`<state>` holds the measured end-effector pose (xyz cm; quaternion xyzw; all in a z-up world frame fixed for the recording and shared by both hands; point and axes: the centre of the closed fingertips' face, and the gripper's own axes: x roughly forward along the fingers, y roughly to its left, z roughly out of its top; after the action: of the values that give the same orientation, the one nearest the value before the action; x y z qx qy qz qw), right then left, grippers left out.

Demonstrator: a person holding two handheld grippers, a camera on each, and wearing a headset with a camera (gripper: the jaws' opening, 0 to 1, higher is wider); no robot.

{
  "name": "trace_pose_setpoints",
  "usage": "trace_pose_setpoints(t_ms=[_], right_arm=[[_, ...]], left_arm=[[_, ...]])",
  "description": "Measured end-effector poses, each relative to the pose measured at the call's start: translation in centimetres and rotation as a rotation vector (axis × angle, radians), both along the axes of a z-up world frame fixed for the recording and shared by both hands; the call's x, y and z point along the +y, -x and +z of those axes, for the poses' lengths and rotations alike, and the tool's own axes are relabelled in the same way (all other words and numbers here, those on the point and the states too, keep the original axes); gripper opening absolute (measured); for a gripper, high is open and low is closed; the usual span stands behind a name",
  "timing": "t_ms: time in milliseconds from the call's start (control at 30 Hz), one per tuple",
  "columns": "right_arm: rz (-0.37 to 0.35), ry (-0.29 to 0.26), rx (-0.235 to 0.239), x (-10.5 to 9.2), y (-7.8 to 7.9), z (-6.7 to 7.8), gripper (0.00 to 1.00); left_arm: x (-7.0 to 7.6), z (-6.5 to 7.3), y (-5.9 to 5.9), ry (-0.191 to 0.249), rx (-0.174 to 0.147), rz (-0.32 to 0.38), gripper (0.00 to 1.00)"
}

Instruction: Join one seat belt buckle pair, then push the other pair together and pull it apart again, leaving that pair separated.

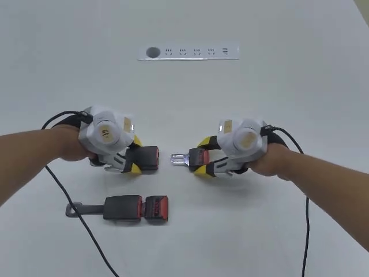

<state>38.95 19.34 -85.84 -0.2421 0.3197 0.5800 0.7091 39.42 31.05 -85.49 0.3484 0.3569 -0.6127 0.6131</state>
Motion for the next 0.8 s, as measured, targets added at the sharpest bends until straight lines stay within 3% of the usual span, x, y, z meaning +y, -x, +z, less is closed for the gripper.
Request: trace_pose_setpoints(t_ms=[800], right_arm=[[-0.044, 0.026, 0.014, -5.9, 0.4, 0.3, 0.36]], left_arm=[[0.0, -0.1, 0.1, -0.006, 0.0, -0.003, 0.35]])
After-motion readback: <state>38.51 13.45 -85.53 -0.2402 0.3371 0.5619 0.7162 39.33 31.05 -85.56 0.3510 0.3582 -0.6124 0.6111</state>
